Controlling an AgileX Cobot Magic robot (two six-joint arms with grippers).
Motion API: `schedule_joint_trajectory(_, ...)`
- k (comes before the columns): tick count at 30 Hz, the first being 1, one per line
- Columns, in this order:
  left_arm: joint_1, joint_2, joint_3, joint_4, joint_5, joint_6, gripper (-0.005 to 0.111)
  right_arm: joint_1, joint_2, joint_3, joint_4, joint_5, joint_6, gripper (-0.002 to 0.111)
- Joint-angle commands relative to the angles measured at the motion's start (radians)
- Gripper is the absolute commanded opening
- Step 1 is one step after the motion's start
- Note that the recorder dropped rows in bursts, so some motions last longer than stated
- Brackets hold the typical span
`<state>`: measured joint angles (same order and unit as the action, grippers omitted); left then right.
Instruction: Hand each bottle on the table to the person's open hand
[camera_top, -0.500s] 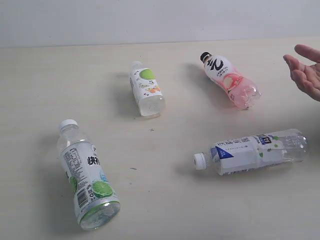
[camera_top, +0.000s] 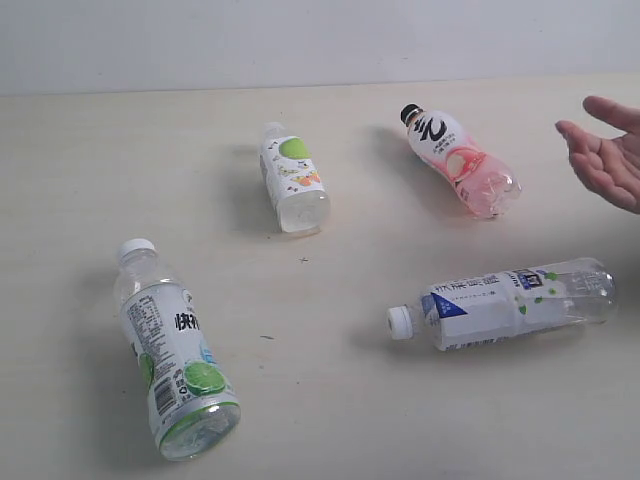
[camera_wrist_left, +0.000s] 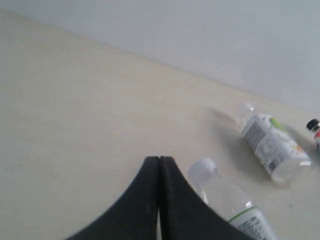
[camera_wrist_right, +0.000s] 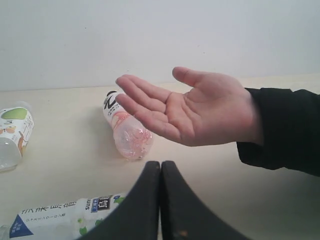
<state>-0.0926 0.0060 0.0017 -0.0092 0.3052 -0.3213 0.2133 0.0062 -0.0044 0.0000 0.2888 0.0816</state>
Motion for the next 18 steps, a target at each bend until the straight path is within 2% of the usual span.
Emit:
schedule_joint_trajectory(1, 0.004, -0.006, -0.002, -0.032, -0.229, -0.063, 0.000, -0.005, -0.006, 0.004, 0.000, -0.006, 0.000, 0.000)
schedule_joint_trajectory(9, 0.004, -0.006, -0.002, -0.032, -0.465, -0.082, 0.000, -0.005, -0.006, 0.004, 0.000, -0.006, 0.000, 0.000)
schedule_joint_trajectory(13, 0.004, -0.006, -0.002, -0.032, -0.539, -0.096, 0.000, -0.005, -0.006, 0.004, 0.000, -0.006, 0.000, 0.000)
schedule_joint_trajectory(18, 0.004, -0.006, -0.002, -0.032, -0.607, -0.200, 0.000, -0.005, -0.006, 0.004, 0.000, -0.006, 0.000, 0.000)
